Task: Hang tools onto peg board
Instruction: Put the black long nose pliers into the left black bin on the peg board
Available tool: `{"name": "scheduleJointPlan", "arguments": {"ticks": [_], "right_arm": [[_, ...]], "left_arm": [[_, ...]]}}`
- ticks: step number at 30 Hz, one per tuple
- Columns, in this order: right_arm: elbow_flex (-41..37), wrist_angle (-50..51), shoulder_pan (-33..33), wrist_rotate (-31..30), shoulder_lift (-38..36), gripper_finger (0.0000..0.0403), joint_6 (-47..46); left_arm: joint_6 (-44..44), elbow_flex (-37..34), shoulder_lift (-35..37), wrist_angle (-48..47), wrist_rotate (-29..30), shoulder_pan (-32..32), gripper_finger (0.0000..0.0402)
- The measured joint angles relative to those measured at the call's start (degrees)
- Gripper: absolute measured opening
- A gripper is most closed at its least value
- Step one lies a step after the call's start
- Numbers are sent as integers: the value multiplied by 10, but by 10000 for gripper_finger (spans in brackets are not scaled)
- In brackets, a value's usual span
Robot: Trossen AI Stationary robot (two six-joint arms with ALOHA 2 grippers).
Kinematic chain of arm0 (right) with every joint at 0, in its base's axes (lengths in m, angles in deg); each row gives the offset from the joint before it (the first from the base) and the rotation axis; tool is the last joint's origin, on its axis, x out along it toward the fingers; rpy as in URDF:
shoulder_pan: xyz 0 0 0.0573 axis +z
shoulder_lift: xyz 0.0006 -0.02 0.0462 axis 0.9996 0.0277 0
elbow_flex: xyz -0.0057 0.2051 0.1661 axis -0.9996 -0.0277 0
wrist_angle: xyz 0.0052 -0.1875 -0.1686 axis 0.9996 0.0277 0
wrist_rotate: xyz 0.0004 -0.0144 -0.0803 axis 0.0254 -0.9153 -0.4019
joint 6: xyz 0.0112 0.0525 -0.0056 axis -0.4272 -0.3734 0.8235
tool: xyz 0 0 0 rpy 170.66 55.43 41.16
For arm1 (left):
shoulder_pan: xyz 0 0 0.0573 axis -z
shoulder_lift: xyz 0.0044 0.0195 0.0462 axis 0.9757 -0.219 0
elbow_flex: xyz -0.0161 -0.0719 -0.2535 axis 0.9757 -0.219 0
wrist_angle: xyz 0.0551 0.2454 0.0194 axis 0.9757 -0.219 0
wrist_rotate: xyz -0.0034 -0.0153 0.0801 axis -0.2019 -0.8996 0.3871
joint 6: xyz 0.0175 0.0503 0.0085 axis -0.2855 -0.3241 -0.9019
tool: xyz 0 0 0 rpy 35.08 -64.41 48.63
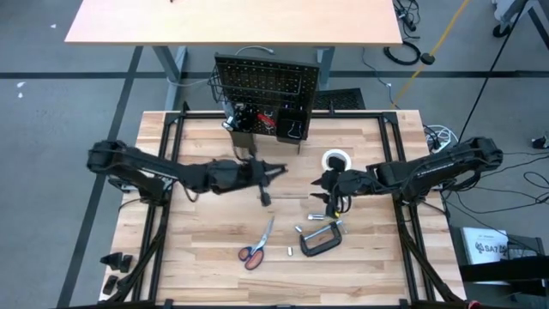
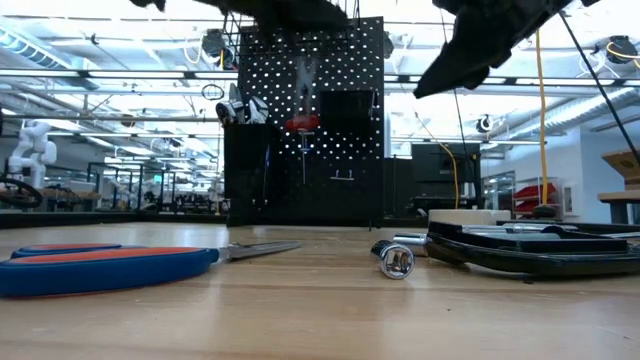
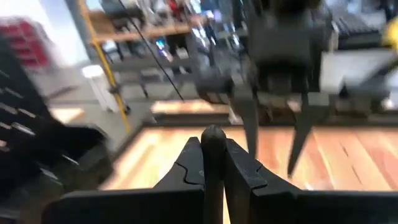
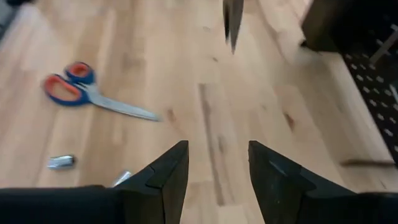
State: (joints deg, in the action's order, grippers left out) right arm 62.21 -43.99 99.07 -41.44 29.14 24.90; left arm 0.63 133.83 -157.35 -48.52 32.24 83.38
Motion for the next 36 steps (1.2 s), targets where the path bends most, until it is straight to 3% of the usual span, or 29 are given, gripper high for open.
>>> {"name": "scheduleJointPlan", "arguments": {"ticks": [6,11,24,36], "right_arm": [[0,15,0,-13,10,155,-4],[0,2,0,-16,21,155,7],[0,-42,-1,-30,28,155,38],[0,-61,-2,-29,28,155,48]], "left_arm": [[-21,-28,124,-18,28,-21,18],[-28,-79,200,-7,56,-79,18],[-92,-183,208,180,-44,-202,18],[-92,-184,208,172,-98,-253,18]]}}
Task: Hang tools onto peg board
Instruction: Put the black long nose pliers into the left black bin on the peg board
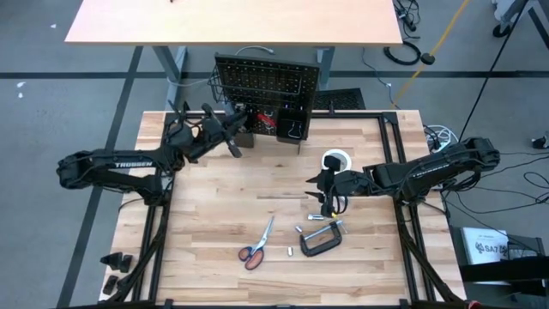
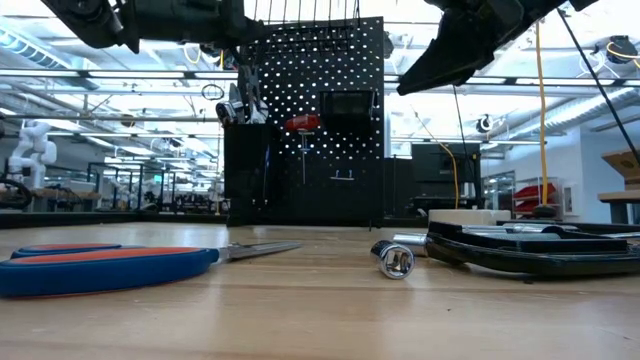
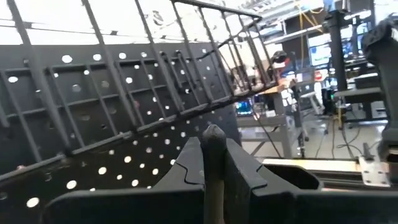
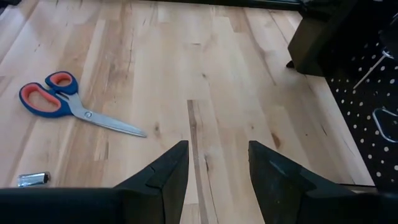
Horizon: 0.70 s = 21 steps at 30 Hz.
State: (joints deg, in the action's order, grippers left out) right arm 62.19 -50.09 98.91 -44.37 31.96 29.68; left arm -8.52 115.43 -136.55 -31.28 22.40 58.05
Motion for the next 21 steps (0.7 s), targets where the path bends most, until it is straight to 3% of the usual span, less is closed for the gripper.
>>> {"name": "scheduleJointPlan", "arguments": {"ticks": [21], "right_arm": [[0,-11,0,0,0,155,8]], "left_arm": [[-1,0,-82,9,-42,-58,18]]}}
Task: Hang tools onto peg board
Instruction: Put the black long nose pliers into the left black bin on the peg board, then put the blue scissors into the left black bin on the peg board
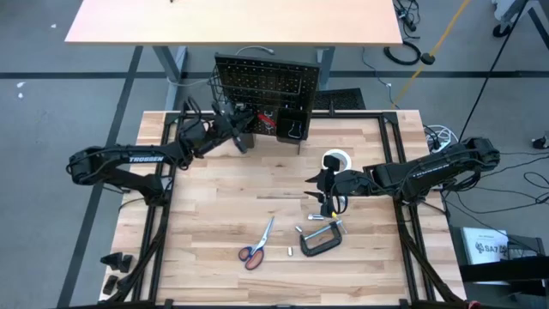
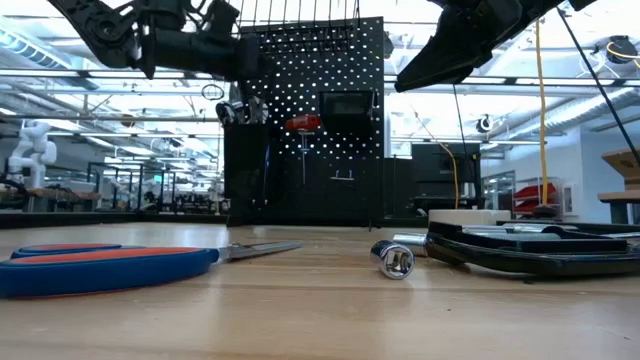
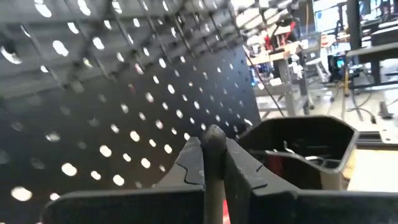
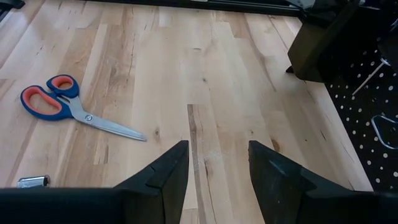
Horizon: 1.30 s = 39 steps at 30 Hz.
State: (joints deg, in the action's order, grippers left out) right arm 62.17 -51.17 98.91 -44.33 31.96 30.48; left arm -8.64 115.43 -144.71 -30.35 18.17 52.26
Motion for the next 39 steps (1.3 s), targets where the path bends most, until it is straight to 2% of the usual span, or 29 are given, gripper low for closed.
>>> {"name": "scheduleJointPlan", "arguments": {"ticks": [9,12,16,22,26,31,39], "right_arm": [[0,0,0,0,0,155,0],[0,0,0,1,0,155,-1],[0,0,0,3,0,155,-2],[0,0,0,3,0,155,-2],[0,0,0,3,0,155,-2],[0,2,0,3,0,155,-2],[0,4,0,4,0,155,-2]], "left_arm": [[63,0,-31,4,-6,-28,25],[90,0,-32,4,10,-40,59],[116,0,-32,4,59,-48,118],[146,1,-31,-16,57,-47,198],[145,1,-31,-13,50,-43,233],[136,1,-14,24,2,-22,241],[105,1,60,13,1,40,242]]}}
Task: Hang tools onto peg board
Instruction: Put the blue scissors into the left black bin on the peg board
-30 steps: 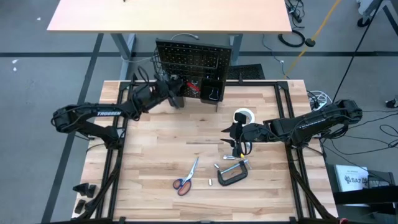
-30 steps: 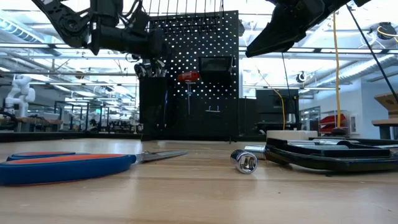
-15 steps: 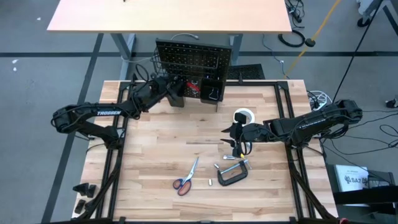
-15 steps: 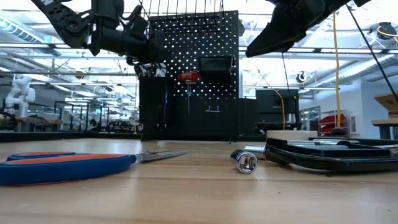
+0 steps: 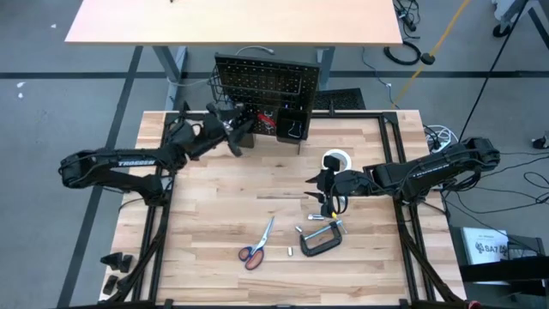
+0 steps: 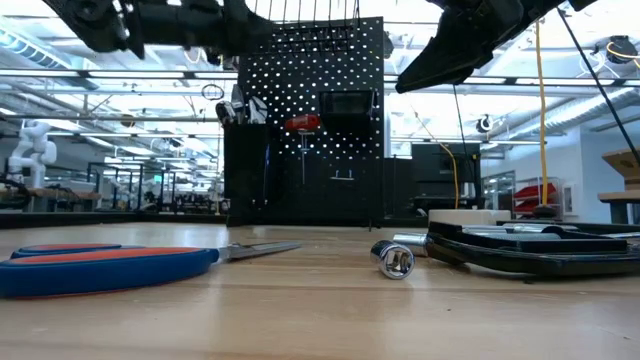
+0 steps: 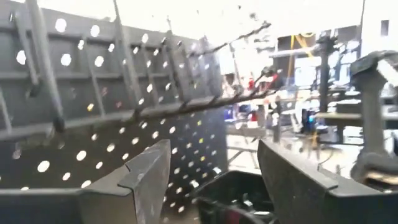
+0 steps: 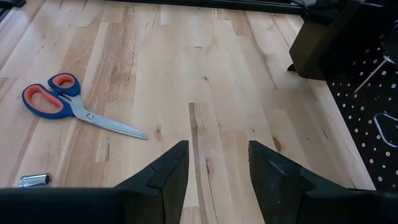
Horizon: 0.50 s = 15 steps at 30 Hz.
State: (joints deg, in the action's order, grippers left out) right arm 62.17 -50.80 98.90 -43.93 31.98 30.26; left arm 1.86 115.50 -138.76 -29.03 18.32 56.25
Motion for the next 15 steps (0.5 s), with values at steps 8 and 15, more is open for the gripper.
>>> {"name": "scheduleJointPlan", "arguments": {"ticks": [8,15], "right_arm": [[0,0,0,1,0,155,0],[0,-1,0,1,6,155,-40]], "left_arm": [[14,0,48,-170,-4,132,242],[110,-6,8,-284,38,296,242]]}}
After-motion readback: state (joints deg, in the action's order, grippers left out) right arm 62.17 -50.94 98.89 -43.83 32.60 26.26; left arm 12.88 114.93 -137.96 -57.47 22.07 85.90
